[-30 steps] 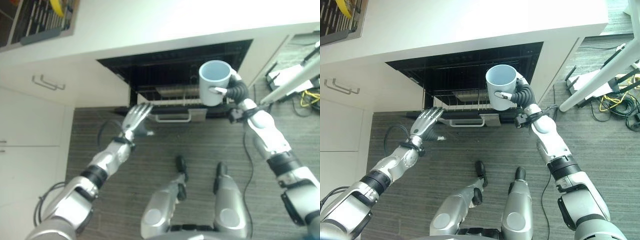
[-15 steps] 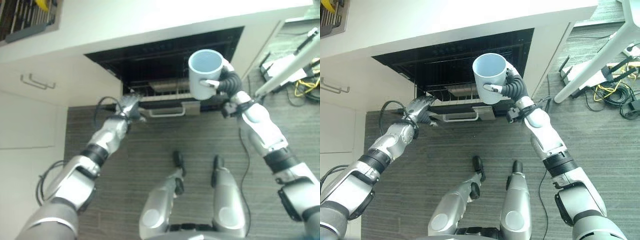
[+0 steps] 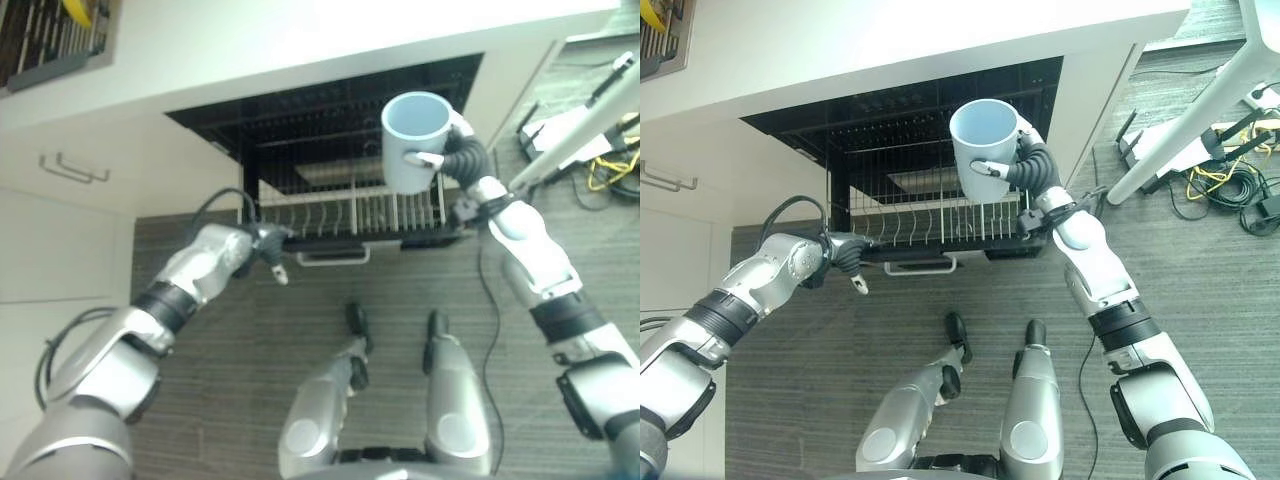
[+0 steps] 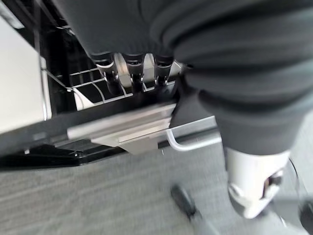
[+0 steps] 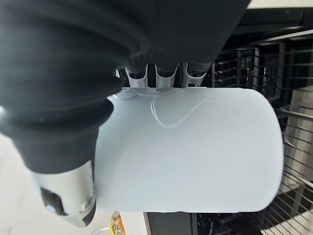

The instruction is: Place the dishes in the dishwasher.

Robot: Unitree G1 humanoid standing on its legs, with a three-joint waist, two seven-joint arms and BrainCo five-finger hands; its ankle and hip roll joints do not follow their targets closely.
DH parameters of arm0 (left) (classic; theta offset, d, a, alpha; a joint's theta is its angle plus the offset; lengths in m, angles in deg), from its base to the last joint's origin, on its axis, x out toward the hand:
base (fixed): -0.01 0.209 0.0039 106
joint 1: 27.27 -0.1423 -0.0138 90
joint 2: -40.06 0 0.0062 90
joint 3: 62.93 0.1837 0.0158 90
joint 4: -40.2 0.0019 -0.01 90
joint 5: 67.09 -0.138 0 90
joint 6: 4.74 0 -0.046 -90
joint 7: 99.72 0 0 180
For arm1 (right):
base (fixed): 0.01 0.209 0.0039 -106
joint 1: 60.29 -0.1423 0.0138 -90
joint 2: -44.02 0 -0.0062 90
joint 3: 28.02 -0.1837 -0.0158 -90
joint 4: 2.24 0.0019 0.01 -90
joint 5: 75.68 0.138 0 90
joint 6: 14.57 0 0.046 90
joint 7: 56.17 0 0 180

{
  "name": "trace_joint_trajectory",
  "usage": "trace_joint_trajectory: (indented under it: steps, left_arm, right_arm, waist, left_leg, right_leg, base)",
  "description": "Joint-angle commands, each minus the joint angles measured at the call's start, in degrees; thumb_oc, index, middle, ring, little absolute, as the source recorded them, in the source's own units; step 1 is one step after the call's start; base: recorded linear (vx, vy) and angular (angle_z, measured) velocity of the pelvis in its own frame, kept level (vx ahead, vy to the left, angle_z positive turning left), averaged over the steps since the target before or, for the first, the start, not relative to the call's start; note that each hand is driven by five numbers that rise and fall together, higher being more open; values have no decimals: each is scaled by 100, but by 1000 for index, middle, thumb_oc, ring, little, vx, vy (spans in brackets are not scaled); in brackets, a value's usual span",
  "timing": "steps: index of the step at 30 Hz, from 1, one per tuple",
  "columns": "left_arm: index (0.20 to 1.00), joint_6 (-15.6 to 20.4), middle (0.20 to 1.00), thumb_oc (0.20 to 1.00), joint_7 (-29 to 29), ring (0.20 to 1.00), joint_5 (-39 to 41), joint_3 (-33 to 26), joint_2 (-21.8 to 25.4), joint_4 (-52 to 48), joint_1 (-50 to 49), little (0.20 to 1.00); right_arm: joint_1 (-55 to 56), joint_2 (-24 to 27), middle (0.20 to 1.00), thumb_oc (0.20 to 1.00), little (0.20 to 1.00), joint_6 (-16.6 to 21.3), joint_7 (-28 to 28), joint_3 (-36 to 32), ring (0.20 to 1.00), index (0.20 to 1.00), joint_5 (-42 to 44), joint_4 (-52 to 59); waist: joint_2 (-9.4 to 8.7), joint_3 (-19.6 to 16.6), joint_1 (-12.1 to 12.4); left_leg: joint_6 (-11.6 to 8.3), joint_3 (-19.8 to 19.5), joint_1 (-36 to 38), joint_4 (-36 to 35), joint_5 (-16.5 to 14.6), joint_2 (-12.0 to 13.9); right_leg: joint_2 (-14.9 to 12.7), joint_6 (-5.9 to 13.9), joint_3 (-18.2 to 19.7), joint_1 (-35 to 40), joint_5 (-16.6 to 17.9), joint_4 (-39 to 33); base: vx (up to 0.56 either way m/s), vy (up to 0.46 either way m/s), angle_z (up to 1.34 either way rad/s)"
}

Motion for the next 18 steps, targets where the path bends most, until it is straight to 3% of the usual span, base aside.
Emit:
trace_joint_trajectory:
  steps: [1, 7, 9, 12, 18]
  left_arm:
    - [1000, 190, 1000, 1000, 547, 1000, 167, 204, 21, -439, -397, 1000]
    - [1000, 220, 1000, 1000, 1197, 1000, 379, 219, 464, -1058, 97, 1000]
    - [1000, 252, 1000, 1000, 1156, 1000, 350, 220, 545, -1185, 236, 1000]
    - [1000, 188, 1000, 1000, 825, 1000, 363, 217, 670, -1402, 610, 1000]
    - [1000, 11, 1000, 1000, -684, 1000, -133, 47, 687, -1409, 1161, 1000]
  right_arm:
    - [-612, 87, 200, 200, 200, 248, 20, -415, 200, 200, 35, 349]
    - [-791, 141, 200, 200, 200, 121, 88, -467, 200, 200, 26, 72]
    - [-890, 136, 200, 200, 200, 70, 112, -440, 200, 200, 60, -143]
    - [-1046, 120, 200, 200, 200, 110, 112, -344, 200, 200, 65, -559]
    - [-1487, 54, 200, 200, 200, 112, 89, -223, 200, 200, 118, -1451]
  waist:
    - [206, -70, 116]
    - [204, -70, 211]
    - [193, -70, 259]
    - [155, -70, 348]
    - [85, -70, 574]
  left_leg:
    - [-371, -175, -168, 848, -824, 176]
    - [-349, -239, -215, 857, -844, 159]
    - [-346, -262, -232, 850, -843, 158]
    - [-329, -303, -316, 834, -814, 156]
    - [-310, -428, -525, 789, -754, 118]
  right_leg:
    - [-488, 384, 86, -114, 508, -436]
    - [-490, 392, 30, -86, 506, -459]
    - [-491, 395, -8, -78, 507, -468]
    - [-482, 389, -66, -111, 523, -490]
    - [-485, 391, -189, -230, 572, -543]
  base:
    - [0, 0, 0]
    - [-8, -44, 2]
    - [-28, -74, 11]
    - [-38, -71, 11]
    - [-56, -64, 14]
